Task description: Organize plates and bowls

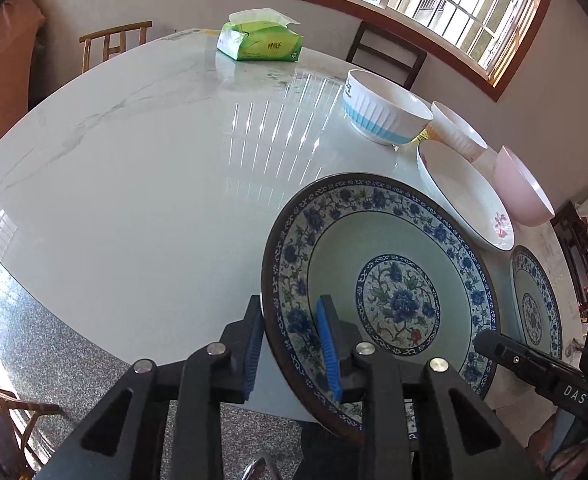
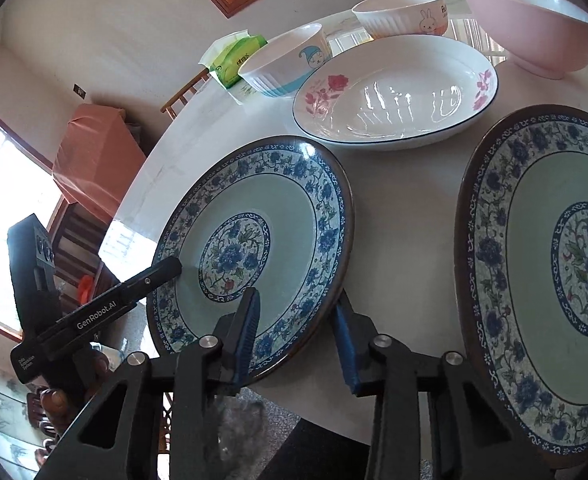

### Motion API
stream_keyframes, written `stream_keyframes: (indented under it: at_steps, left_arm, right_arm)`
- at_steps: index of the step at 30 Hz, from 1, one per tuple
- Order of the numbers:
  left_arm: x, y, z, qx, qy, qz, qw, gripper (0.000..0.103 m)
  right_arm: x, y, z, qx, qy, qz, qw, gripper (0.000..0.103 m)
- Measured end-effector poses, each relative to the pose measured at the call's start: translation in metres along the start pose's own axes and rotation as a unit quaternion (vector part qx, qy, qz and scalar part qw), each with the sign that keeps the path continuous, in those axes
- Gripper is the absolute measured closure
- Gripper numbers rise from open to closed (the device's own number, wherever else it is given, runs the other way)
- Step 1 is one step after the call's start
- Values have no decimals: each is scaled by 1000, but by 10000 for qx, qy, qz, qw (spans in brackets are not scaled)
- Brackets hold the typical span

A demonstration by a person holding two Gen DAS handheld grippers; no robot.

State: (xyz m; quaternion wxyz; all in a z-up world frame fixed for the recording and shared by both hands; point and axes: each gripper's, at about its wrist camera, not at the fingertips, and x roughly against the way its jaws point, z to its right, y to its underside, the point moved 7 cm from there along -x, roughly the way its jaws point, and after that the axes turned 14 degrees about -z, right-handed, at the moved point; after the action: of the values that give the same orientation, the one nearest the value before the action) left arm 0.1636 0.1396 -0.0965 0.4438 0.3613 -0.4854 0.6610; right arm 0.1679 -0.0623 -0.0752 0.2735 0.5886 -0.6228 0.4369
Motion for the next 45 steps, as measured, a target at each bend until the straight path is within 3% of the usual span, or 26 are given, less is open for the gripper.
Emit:
stream_keyframes:
  at_steps: [13, 27, 30, 32, 35, 37, 40, 45]
  left_arm:
    - [9, -10, -34, 446, -86, 184, 9988, 78]
    - [17, -23, -70, 840, -458, 482, 9943, 75]
    - [20, -21, -68, 740, -1028, 607, 9901, 62]
    - [20, -17, -69, 780, -1294, 554, 9870, 39]
    - [28, -9, -71, 916, -1345, 702, 9842, 36]
    - [33, -2, -78, 1273, -1411, 639, 9797, 36]
    - [41, 14, -82, 1466, -1147, 647, 9804, 36]
    - [61, 44, -56, 1216, -210, 909, 9882, 36]
  right_arm:
    - [-16, -14, -26, 585, 185, 81, 9981, 83]
    - [-39, -36, -59, 943, 186, 124, 9953, 81]
    - [-39, -33, -62, 1030, 246, 144, 9943, 80]
    - [-38, -31, -63, 1066, 287, 161, 9938, 79]
    - [-31, -28, -63, 1110, 353, 270, 9928, 71]
    - [-21, -25, -60, 1127, 317, 377, 9924, 68]
    - [0, -14, -57, 1119, 81, 503, 9924, 66]
    - [62, 16, -25, 1015, 47, 1052, 9892, 52]
